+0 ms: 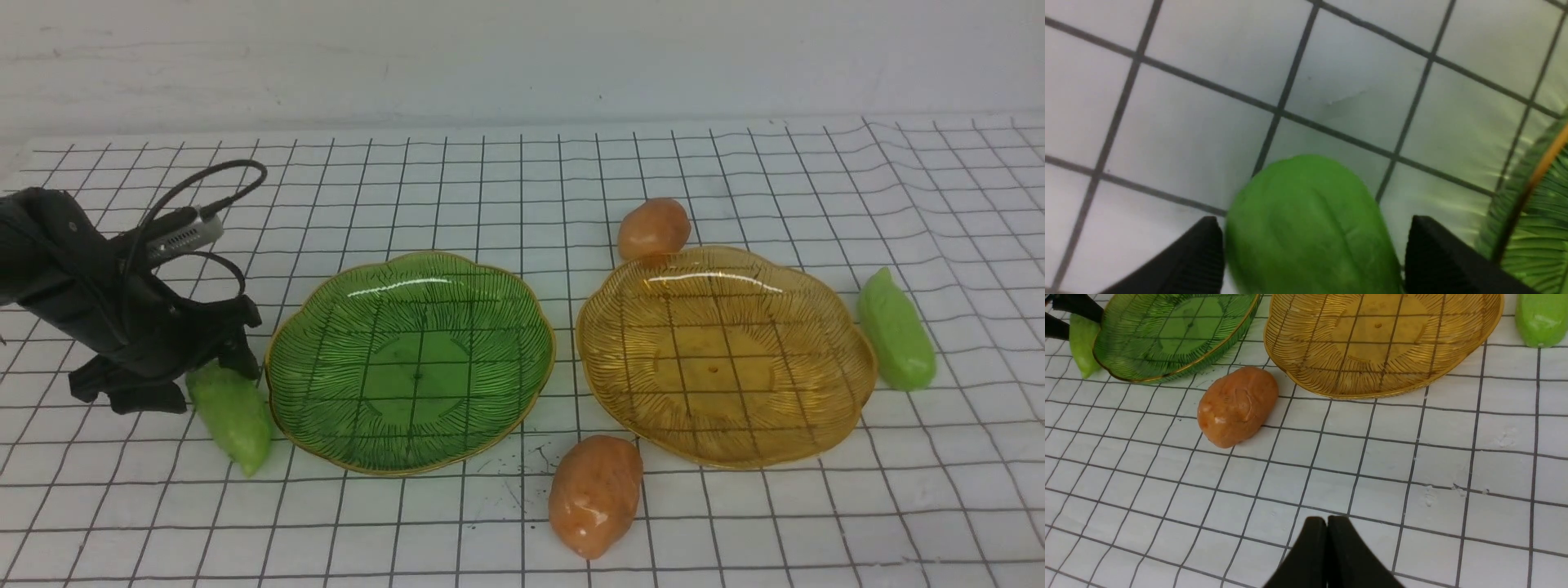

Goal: Put different types of vegetables on the plate.
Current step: 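Put the green cucumber next to the left plate into that plate, then carry the green vegetable from the table to the plate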

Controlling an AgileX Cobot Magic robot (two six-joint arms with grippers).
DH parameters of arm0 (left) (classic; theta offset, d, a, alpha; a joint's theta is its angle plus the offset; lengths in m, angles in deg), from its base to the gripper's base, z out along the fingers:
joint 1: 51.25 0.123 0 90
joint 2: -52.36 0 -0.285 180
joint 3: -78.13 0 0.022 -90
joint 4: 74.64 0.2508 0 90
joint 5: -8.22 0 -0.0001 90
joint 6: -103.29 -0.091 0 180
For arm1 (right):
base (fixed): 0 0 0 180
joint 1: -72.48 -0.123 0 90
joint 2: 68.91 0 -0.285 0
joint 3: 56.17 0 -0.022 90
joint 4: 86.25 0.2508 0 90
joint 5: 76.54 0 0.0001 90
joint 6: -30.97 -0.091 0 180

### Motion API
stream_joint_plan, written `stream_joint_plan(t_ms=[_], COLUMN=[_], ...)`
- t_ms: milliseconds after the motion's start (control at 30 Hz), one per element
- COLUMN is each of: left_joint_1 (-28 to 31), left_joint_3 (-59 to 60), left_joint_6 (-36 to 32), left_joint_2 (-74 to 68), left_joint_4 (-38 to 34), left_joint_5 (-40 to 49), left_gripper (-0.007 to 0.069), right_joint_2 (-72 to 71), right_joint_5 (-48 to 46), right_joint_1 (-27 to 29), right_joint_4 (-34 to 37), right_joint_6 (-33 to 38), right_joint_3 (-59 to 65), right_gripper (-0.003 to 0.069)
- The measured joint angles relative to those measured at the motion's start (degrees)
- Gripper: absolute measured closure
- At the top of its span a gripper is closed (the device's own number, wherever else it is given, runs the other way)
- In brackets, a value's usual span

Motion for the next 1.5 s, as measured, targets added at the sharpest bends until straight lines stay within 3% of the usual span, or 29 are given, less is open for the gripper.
stream_joint_plan(t_ms=[133, 267, 467, 567, 667, 833, 1000, 1067, 1267, 1433, 1500], left_joint_1=[0.04, 0.79, 2.19, 0.62, -5.29, -12.75, -15.34, -15.57, -15.57, -15.57, -15.57], left_joint_3=[-0.16, -0.62, -4.87, -7.24, -8.58, -8.7, -8.7, -8.7, -8.7, -8.75, -9.48], left_joint_6=[0.01, 0.01, -1.54, -6.89, -21.18, -32.66, -33.98, -34.04, -31.17, -29.52, -27.14], left_joint_2=[-1.07, -0.87, 3.81, 7.32, 8.92, 7.53, 5.74, 4.85, 4.29, 4.28, 4.64], left_joint_4=[-0.05, 0.49, 4.19, 1.46, -4.49, -8.04, -8.27, -8.27, -8.27, -8.27, -8.6], left_joint_5=[-0.24, 0.67, 6.41, 8.19, 8.17, 7.05, 4.47, 3.79, 3.39, 5.08, 8.74], left_gripper=[0.0209, 0.0209, 0.0209, 0.0209, 0.0209, 0.0209, 0.0209, 0.0207, 0.0096, 0.0062, 0.0076], right_joint_2=[0.0, 0.26, 6.01, 11.83, 21.22, 38.09, 48.19, 53.74, 64.68, 72.47, 78.3], right_joint_5=[0.0, 1.69, 2.81, 2.75, 1.06, -4.3, -5.37, -5.13, -4.6, -1.35, 2.06], right_joint_1=[0.0, 0.0, 0.0, 0.0, 0.0, 0.14, 4.08, 9.01, 14.46, 14.17, 14.11], right_joint_4=[-0.27, -1.72, -17.05, -25.68, -28.44, -26.0, -22.35, -19.76, -13.23, -9.27, -7.71], right_joint_6=[-0.46, -3.91, -12.96, -17.91, -18.55, -14.39, -12.9, -12.83, -10.31, -3.46, -1.17], right_joint_3=[0.0, -0.77, -8.0, -14.55, -22.79, -31.99, -37.21, -40.66, -45.9, -47.99, -49.91], right_gripper=[0.0673, 0.0673, 0.0673, 0.0673, 0.0673, 0.0673, 0.0673, 0.0673, 0.0662, 0.0578, 0.0464])
